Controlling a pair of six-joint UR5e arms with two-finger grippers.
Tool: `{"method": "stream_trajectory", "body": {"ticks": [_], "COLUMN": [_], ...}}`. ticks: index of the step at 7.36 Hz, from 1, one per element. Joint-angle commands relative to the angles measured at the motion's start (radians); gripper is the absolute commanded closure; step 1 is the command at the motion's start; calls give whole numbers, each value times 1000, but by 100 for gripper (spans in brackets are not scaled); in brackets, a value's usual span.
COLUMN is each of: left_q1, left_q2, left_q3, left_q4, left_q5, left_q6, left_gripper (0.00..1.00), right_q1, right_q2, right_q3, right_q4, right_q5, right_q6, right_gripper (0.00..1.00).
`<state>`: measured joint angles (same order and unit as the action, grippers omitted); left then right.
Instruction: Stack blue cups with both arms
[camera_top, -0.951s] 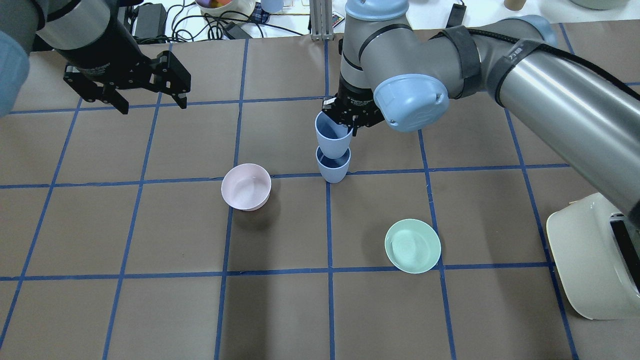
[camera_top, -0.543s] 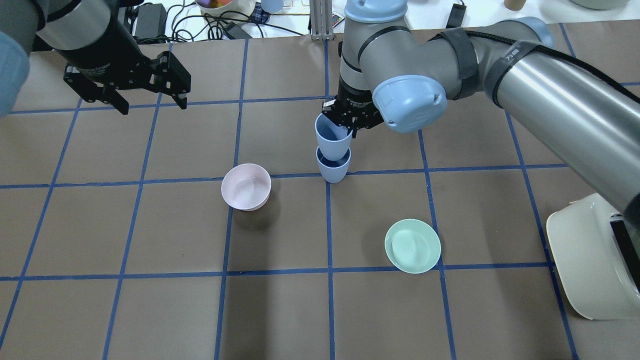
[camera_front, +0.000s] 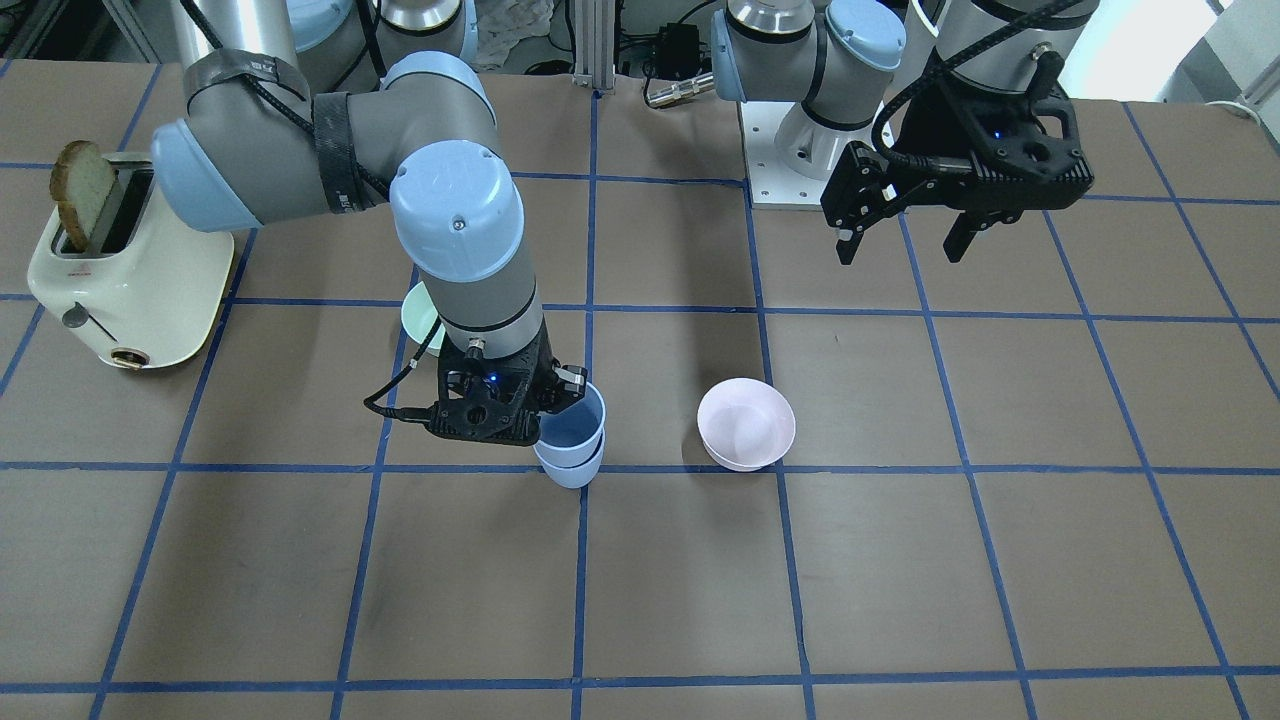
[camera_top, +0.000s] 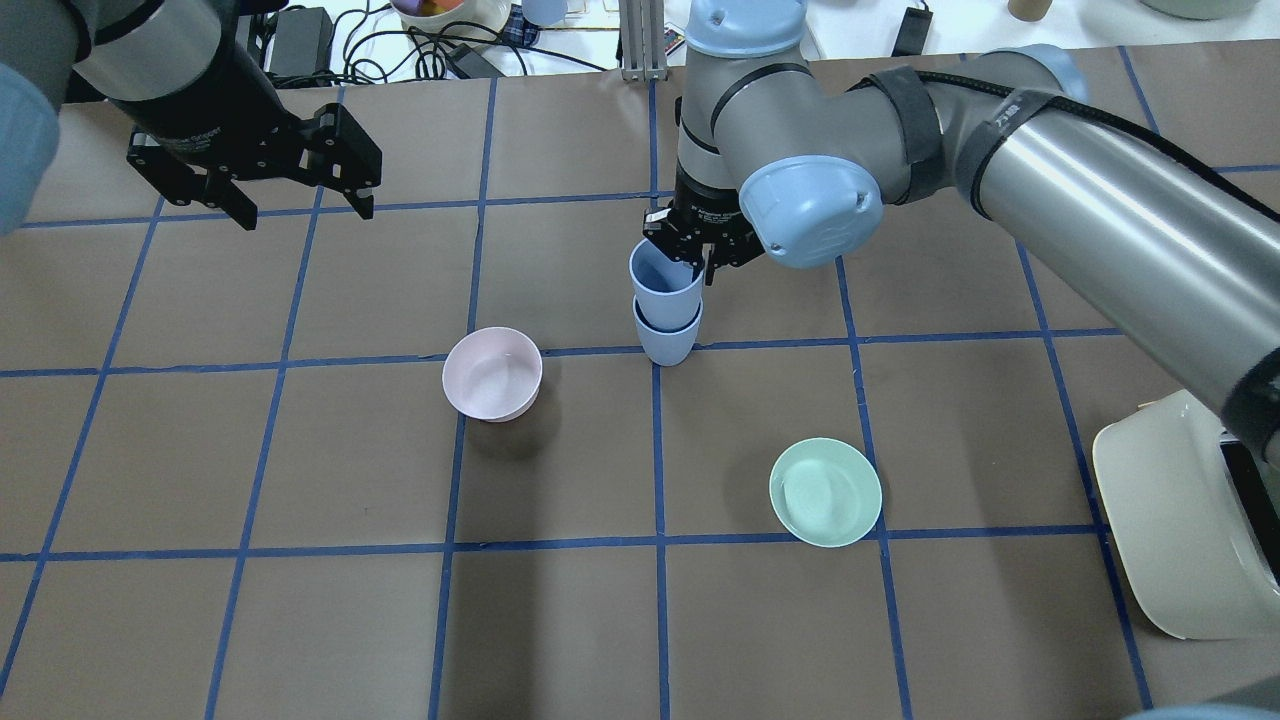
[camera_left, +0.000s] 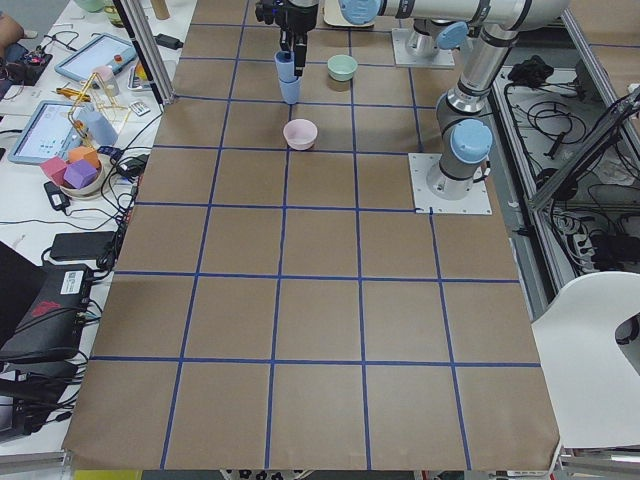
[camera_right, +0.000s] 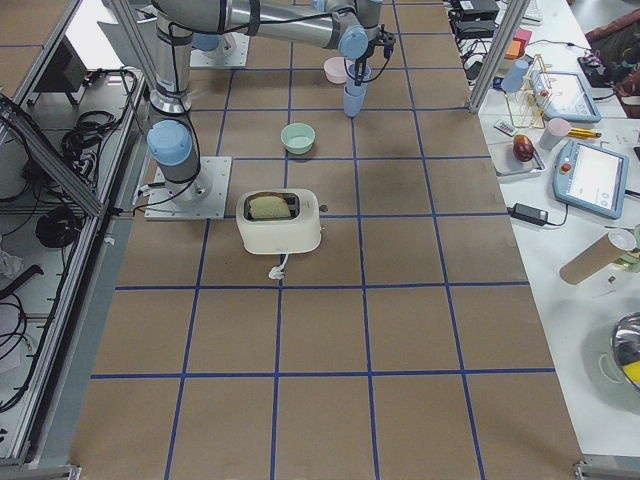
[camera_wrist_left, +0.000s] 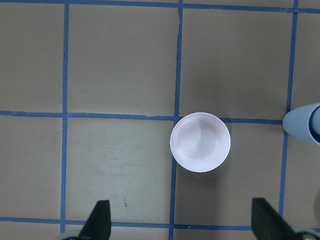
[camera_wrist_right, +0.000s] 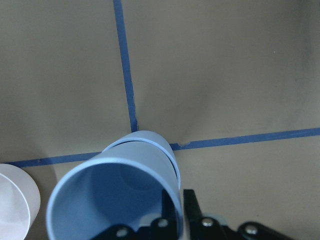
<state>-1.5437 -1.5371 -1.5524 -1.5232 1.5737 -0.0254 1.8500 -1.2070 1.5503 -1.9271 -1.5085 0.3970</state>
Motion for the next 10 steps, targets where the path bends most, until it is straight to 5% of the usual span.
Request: {"method": "stream_trajectory", "body": {"ticks": [1,2,3,4,7,10], "left_q1": [-1,-1,-1,-1,-1,-1], "left_q2": [0,0,0,2,2,2], "left_q3": [-5,-5,-5,-5,-5,-5], "left_q4": [0,0,0,0,0,0], "left_q5": [0,0,0,0,0,0], "left_q6": [-1,-1,1,-1,1,-1], "left_gripper": [0,0,0,0,0,0], "right_q1": [0,-2,-5,-30,-144,-345], "right_q2": [6,4,0,-9,-63,-222], "right_q3": [17,16,2,-39,-255,-132], "right_q4": [-6,-6,-3,6,308,346], "right_q5": [-1,-5,-51,-80,-84,-81], "right_q6": [-1,-18,-59,-157,-299,-584], "right_gripper": [66,42,4,0,0,0]}}
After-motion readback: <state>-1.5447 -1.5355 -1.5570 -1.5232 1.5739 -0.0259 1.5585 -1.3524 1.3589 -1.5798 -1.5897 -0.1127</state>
